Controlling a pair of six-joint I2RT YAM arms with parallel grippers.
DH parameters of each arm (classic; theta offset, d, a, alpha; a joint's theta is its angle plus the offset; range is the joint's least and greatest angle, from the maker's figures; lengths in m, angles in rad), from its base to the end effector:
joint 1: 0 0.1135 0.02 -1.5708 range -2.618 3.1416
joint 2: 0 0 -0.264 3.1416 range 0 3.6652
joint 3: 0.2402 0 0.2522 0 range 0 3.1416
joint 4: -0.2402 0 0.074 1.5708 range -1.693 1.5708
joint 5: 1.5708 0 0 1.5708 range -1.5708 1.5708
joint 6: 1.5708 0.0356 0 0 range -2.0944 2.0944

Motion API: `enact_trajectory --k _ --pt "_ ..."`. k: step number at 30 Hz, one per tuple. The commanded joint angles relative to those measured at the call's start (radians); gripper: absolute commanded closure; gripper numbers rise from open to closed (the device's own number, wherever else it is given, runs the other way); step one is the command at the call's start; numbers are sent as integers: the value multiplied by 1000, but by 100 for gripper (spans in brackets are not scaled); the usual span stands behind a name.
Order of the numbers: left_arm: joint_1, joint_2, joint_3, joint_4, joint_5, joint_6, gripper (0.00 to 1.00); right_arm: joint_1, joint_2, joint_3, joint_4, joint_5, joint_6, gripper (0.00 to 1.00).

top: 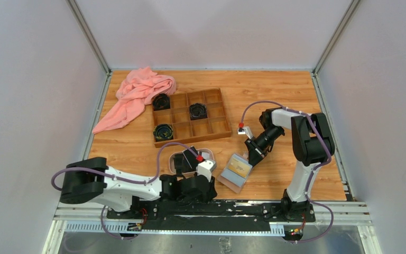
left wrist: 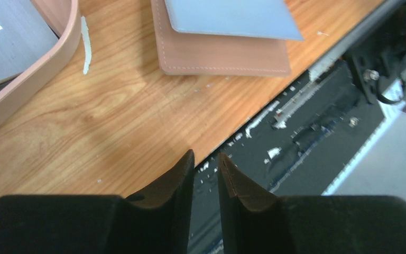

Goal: Put the credit cards into the card holder
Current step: Close the card holder at the center of the board.

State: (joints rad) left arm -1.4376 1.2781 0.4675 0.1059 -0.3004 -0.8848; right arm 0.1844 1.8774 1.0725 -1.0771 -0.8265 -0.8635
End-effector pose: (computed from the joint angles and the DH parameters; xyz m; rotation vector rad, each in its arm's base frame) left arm 0.0421 -0.2349 0.1601 0.4923 2.3493 -0.8711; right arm 0.2731 0.0776 0.1368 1.2514 -2.5562 -1.3223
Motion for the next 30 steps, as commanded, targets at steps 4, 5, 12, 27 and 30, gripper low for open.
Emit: enact_trajectory --k 4,5,12,27,30 --pt "-5 201 158 -19 -151 30 65 -10 18 15 -18 6 1 100" --pt "-2 224 178 -19 -155 40 65 -10 17 15 -18 6 1 100" --pt "54 321 276 11 -189 98 63 -10 16 13 -21 1 0 100" --pt "125 410 427 71 -183 266 61 -8 12 12 -31 -15 -14 100" --pt "142 434 446 71 -173 283 58 -5 12 12 -33 -19 -17 100"
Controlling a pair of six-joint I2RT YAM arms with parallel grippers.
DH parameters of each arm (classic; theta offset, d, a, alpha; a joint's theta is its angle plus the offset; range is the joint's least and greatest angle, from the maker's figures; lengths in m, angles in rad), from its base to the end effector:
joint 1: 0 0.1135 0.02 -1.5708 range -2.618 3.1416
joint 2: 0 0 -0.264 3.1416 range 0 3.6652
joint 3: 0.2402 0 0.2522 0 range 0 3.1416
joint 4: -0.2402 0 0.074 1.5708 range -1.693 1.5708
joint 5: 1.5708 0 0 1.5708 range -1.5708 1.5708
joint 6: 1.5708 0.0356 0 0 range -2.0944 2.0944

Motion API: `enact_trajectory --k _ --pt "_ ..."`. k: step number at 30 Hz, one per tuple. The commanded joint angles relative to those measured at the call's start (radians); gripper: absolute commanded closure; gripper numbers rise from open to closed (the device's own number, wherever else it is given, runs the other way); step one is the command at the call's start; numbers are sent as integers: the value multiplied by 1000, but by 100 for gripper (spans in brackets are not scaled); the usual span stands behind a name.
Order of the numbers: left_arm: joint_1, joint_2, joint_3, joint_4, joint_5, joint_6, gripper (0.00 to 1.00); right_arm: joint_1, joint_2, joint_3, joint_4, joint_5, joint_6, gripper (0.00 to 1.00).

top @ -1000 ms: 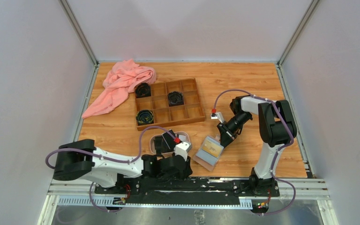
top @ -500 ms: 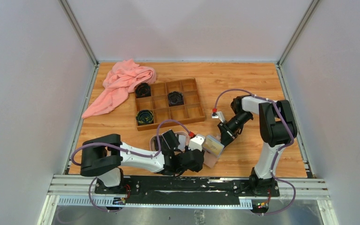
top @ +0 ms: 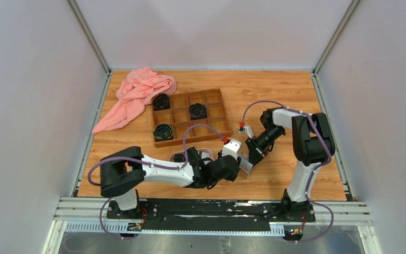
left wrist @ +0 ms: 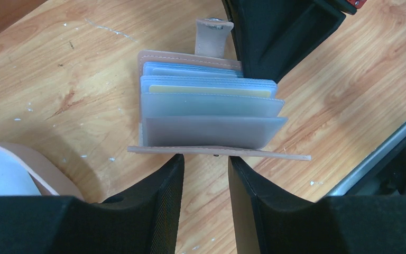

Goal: Put the credit cards into the card holder
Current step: Close the card holder at the center of the board.

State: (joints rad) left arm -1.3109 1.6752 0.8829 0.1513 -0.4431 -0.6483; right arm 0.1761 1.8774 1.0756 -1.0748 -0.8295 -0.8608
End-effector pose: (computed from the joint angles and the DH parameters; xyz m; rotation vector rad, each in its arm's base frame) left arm 0.1040 -0.3317 0.1803 0.4804 2.1602 -0.6397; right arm 0.2746 0.0755 0.1374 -1.2388 2.5599 1.3235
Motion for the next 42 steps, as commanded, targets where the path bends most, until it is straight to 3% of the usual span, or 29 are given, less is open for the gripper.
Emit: enact_trajectory --k 1,6,13,16,29,42 --pt "23 50 37 28 -20 49 58 3 11 9 -37 -18 -21 100" --pt "61 112 60 43 13 66 58 3 -16 10 -34 -16 -16 93" --pt "77 147 48 75 12 89 58 2 -64 10 -7 -3 14 66" --pt "79 160 51 79 16 99 58 0 -100 9 14 17 35 60" --pt "93 167 61 97 41 122 58 -18 -277 -2 110 158 90 47" --pt "106 146 83 125 108 135 58 -93 -575 3 238 61 51 48"
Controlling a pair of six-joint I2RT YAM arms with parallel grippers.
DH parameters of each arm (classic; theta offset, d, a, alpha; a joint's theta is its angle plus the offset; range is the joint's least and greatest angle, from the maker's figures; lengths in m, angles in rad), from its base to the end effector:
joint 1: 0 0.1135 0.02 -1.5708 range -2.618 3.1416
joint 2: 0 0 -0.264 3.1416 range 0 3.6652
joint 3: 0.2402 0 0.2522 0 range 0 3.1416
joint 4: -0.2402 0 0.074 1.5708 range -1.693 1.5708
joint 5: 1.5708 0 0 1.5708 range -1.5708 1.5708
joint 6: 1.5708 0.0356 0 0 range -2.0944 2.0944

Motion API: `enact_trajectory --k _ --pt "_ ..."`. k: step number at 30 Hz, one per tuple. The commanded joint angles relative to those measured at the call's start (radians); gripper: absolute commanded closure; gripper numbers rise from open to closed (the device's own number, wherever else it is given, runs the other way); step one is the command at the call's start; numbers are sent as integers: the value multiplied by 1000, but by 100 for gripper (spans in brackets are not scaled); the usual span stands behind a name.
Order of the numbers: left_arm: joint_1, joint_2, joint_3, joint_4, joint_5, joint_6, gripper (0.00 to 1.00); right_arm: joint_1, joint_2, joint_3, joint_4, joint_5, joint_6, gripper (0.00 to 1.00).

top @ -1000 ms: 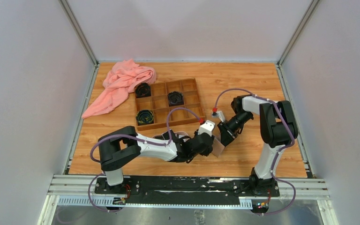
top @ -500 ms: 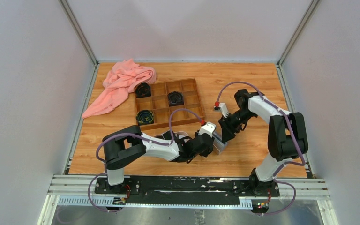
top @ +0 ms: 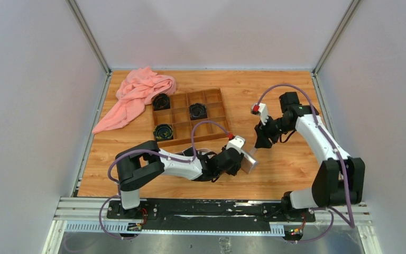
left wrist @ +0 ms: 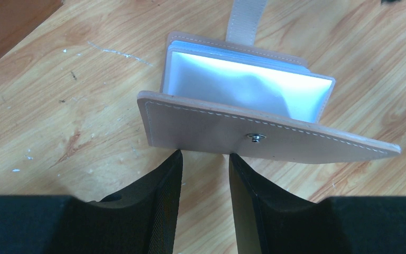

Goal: Put the credit cards into the card holder
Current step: Close the card holder at the center of the board.

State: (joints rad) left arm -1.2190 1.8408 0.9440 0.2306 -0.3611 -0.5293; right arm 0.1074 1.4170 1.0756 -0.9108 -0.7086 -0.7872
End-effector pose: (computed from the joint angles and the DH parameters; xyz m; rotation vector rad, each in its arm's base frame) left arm 0.1409 -0.3473 0.1477 0.5699 2.1740 -0.5721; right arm 0.2581 0.0511 0.2530 -1.2228 2.2033 0.7425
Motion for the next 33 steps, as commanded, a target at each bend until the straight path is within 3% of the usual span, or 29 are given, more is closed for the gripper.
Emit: enact_trajectory --k 1,4,6,8,12,16,18,23,33 --pt "19 -19 19 56 38 14 57 -24 -151 -11 105 -76 -24 45" --pt "34 -18 8 94 76 2 57 -26 -214 -83 157 -212 -16 4" --pt "47 -15 -7 133 107 -6 57 -26 -189 -123 196 -336 38 1" --pt "59 -14 -20 155 123 -14 57 -26 -134 -102 124 -369 19 9" --pt "76 -5 -40 209 154 -20 57 -24 -92 -88 64 -357 -23 49" --pt "86 11 -36 222 171 -21 57 -6 -22 -62 -75 -318 -165 80" --pt "91 18 -37 233 180 -24 57 -3 19 -52 -109 -300 -196 91" --pt "101 29 -46 258 199 -34 58 14 128 -28 -148 -239 -214 97" --pt "104 -43 -97 281 215 42 58 25 230 -32 -4 -4 1 98"
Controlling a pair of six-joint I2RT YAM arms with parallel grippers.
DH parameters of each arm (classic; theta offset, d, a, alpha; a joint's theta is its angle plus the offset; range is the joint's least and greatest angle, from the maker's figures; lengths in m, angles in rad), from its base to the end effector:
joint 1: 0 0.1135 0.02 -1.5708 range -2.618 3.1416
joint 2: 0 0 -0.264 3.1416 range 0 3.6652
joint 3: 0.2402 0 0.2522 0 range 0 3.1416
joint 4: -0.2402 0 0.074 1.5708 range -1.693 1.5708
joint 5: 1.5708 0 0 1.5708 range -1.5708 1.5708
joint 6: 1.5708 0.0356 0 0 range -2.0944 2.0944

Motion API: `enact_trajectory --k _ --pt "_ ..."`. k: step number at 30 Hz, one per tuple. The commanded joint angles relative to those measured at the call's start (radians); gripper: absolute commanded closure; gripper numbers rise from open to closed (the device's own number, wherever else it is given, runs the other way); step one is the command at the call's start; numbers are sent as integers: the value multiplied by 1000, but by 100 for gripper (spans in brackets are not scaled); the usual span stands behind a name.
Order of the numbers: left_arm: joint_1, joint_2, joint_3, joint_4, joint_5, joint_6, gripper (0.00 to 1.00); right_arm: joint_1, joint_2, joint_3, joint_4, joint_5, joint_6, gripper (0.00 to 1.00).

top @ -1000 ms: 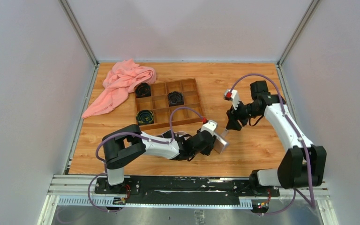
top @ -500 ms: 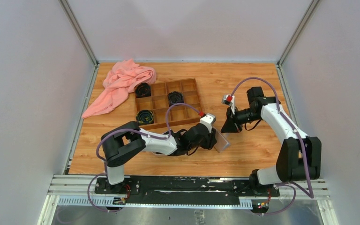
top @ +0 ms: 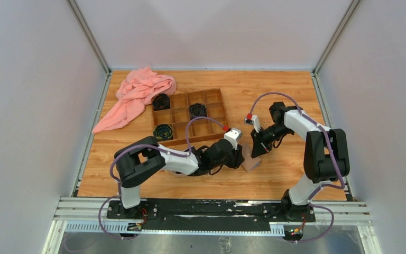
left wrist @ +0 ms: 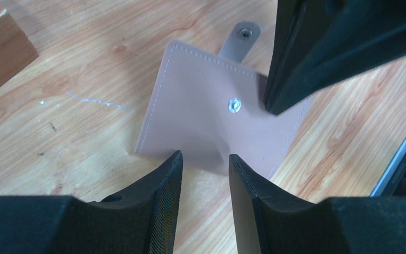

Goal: Put the credit cards into the card holder
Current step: Close the card holder at the center of the board.

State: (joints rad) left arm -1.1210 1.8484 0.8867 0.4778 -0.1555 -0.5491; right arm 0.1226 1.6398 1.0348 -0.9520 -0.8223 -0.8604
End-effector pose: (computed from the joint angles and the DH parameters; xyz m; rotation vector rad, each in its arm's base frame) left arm 0.1695 -0.3383 0.1500 0.5126 2.1044 -0.8558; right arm 0.2699 0.0595 0.1887 -1.2498 2.3180 1.0644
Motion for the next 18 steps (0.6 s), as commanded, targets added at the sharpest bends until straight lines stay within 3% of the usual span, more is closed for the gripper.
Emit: enact_trajectory --k 1,7,10,13,16,18 --pt "6 -68 -49 34 9 85 58 11 15 8 42 120 78 98" --pt "6 -209 -128 55 -47 211 56 10 54 14 43 128 83 98" --pt "6 -281 -190 109 -98 262 47 10 59 15 42 120 75 98" --pt "7 -342 -277 231 -144 310 28 13 76 17 40 119 66 97" --pt "18 -360 -357 380 -149 328 1 12 89 22 33 113 57 97" --pt "52 -353 -388 456 -64 321 0 12 91 24 30 107 47 97"
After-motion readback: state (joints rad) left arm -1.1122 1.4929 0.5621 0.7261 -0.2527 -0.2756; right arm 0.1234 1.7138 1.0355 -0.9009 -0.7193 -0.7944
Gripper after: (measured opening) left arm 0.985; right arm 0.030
